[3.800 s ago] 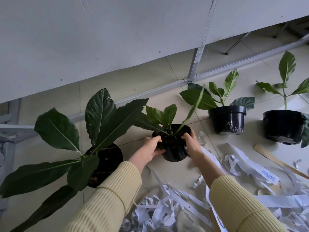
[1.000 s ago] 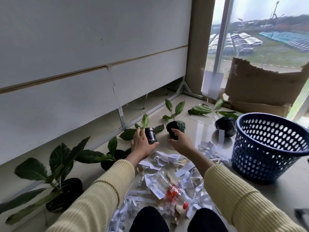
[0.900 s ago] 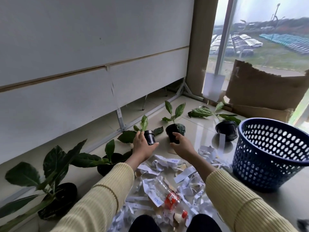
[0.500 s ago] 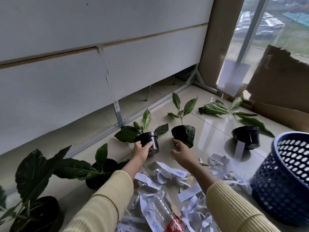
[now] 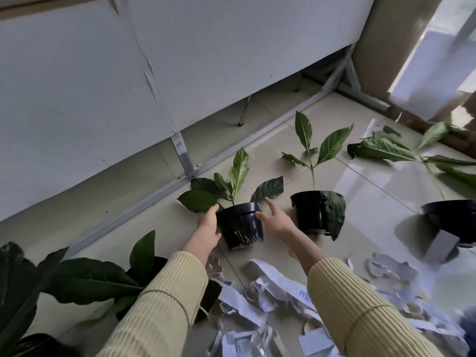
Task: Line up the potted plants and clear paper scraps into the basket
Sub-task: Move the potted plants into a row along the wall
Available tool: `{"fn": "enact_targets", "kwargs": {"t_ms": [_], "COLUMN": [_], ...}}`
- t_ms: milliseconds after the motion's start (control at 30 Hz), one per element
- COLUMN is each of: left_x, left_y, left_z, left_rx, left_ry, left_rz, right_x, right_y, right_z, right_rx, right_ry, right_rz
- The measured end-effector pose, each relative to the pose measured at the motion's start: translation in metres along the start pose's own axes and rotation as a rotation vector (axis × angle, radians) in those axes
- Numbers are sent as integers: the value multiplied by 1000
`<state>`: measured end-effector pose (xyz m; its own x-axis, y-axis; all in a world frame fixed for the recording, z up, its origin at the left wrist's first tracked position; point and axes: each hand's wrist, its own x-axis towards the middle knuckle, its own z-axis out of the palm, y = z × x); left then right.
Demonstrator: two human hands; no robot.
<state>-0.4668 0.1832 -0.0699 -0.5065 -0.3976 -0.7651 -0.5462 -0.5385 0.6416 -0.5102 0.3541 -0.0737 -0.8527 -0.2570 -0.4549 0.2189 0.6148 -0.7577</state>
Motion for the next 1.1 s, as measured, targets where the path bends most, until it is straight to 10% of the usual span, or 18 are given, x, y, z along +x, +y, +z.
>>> {"fn": "enact_targets", "kwargs": {"t_ms": [300, 1100], "left_x": [42, -8], "left_y": [-7, -56], "left_z": [0, -12], "left_rx": [39, 37], "left_ry": [12, 77], "left_rz": [-106, -48], "right_x": [46, -36], "right_y": [0, 42], "right_z": [18, 44], "right_rx": [137, 567], "right_ry": [-132, 187], "right_rz": [83, 177]}}
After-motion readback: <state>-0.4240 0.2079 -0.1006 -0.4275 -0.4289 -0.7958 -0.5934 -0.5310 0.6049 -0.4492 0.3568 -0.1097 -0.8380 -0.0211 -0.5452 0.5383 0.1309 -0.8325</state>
